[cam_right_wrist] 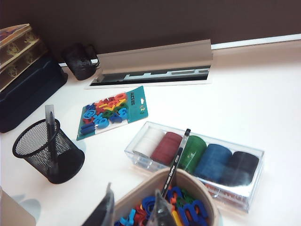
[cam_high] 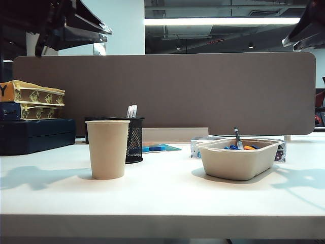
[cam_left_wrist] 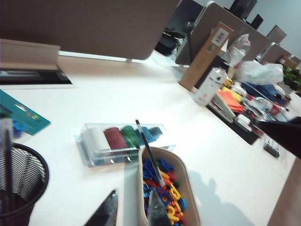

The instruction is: Pick up one pen and put it in the pen container.

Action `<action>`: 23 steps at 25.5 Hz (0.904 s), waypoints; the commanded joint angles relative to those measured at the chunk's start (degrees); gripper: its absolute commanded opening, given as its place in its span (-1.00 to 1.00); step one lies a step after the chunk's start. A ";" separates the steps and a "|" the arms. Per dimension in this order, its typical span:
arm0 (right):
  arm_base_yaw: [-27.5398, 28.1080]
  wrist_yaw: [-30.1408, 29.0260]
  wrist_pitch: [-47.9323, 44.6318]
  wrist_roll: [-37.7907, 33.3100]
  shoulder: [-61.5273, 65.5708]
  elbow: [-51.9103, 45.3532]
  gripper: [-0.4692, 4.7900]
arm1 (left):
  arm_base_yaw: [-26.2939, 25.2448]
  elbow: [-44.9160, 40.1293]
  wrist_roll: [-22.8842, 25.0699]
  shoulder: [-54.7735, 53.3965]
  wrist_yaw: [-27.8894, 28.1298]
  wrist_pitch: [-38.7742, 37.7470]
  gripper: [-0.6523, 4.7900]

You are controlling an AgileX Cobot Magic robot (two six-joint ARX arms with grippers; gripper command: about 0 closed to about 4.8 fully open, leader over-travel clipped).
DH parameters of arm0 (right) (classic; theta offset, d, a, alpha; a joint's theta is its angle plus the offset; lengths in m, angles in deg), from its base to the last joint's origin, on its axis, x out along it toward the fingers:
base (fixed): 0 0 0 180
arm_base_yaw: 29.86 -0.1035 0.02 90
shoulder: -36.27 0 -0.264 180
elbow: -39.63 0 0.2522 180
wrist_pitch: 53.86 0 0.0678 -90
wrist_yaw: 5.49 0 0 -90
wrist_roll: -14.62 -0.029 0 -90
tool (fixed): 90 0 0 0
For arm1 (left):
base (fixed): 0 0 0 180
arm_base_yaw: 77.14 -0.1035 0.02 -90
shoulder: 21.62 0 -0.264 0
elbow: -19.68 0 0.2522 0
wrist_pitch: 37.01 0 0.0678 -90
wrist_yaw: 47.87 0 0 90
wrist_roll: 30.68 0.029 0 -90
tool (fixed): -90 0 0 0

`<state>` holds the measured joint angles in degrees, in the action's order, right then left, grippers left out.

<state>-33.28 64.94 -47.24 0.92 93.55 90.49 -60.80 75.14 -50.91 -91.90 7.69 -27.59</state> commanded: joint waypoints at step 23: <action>0.02 -4.81 0.04 -8.24 23.19 17.42 -0.41 | 1.31 10.01 -3.26 -15.78 -4.57 0.07 -0.43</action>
<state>-33.26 60.83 -46.69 -6.53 116.04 107.02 -59.97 84.19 -53.51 -107.24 4.89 -27.84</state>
